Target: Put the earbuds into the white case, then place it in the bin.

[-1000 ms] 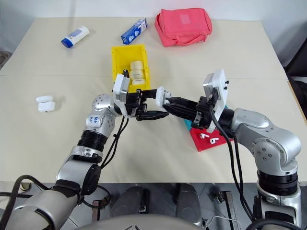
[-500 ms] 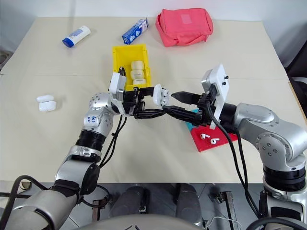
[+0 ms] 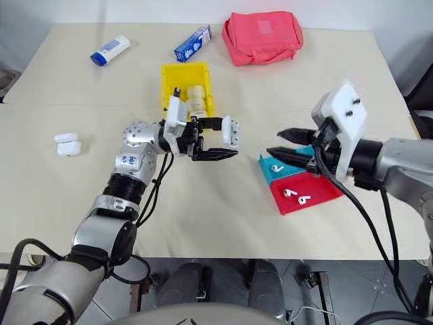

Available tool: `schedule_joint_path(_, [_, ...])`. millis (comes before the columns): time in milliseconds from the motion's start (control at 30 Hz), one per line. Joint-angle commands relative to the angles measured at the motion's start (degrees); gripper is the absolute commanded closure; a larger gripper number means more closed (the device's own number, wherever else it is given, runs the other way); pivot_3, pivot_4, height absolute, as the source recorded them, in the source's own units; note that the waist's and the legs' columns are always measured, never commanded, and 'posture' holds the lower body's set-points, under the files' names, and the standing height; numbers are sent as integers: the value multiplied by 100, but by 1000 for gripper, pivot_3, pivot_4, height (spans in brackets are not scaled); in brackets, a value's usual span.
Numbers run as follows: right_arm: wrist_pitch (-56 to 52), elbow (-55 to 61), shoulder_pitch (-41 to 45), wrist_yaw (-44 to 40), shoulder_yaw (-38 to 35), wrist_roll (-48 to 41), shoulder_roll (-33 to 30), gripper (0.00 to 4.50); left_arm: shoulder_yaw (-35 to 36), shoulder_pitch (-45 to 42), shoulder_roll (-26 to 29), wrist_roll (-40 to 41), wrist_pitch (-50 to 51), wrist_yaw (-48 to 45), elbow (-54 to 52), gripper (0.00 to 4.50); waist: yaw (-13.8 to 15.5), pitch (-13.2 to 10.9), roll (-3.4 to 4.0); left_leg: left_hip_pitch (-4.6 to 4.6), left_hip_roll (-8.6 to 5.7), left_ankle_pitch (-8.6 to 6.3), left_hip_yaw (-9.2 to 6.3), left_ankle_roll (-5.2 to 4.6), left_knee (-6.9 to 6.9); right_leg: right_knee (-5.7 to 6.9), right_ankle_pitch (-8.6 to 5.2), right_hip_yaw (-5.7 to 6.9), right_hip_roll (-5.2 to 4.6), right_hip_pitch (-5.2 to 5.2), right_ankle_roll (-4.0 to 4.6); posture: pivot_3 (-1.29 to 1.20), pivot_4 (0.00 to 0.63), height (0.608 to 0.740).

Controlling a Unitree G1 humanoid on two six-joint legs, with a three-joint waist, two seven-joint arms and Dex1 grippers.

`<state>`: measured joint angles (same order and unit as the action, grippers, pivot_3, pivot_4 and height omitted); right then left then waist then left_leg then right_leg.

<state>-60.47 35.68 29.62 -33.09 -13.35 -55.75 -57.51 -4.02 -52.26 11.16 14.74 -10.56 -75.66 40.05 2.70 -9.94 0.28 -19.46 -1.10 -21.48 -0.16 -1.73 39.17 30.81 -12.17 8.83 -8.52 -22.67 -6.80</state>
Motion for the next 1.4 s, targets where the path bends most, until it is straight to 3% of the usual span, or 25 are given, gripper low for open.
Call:
schedule_joint_path(33, [-253,197,1052,413,673,-8,272,3691,-290,-336,24,-453,-500,43,248,1713,-18,1,0,2,3,-1,0,3,0,0,0,0,3,-1,1,0,150,740])
schedule_joint_path(100, [-414,78,1499,465,1183,229,423,4409,-332,-477,-4,-585,-630,179,493,1713,-14,0,-1,-3,7,-2,-6,6,-2,0,-3,5,5,-6,5,0,150,740])
schedule_joint_path(300, [-394,-177,2049,215,2530,1144,620,4460,-347,-683,-118,-666,-892,259,867,1713,15,1,-2,-27,-12,3,-11,-5,4,0,1,6,-5,-17,2,0,150,740])
schedule_joint_path(500, [-7,-576,2045,-124,3103,1995,663,4460,-280,-744,-196,-641,-1005,281,972,1713,-11,2,-4,-31,-13,6,-12,-8,6,0,4,7,-2,-18,-2,0,150,740])
schedule_joint_path(800, [-307,-300,1599,-480,2516,2126,175,4460,-66,-617,-89,-480,-916,323,826,1713,-5,2,-4,-32,-12,7,-15,-6,5,0,4,10,-2,-17,-2,0,150,740])
schedule_joint_path(1033, [188,-235,391,-781,890,1828,160,4460,336,-595,-37,-233,-627,723,601,1713,21,2,-10,-29,-10,8,-13,-4,6,0,5,9,-4,-13,-4,0,150,740])
schedule_joint_path(1133, [732,-338,-511,-1432,-23,1334,437,3865,562,-495,-35,-38,-298,1048,346,1713,41,1,-14,-28,-10,9,-20,-3,6,-3,5,14,-1,-6,-4,0,150,740])
schedule_joint_path(1400, [1611,-743,-1633,-2494,-1005,795,620,1142,896,-17,200,83,431,2025,-539,1713,22,1,-16,0,-8,9,-11,-2,4,0,8,8,-1,14,-9,0,150,740])
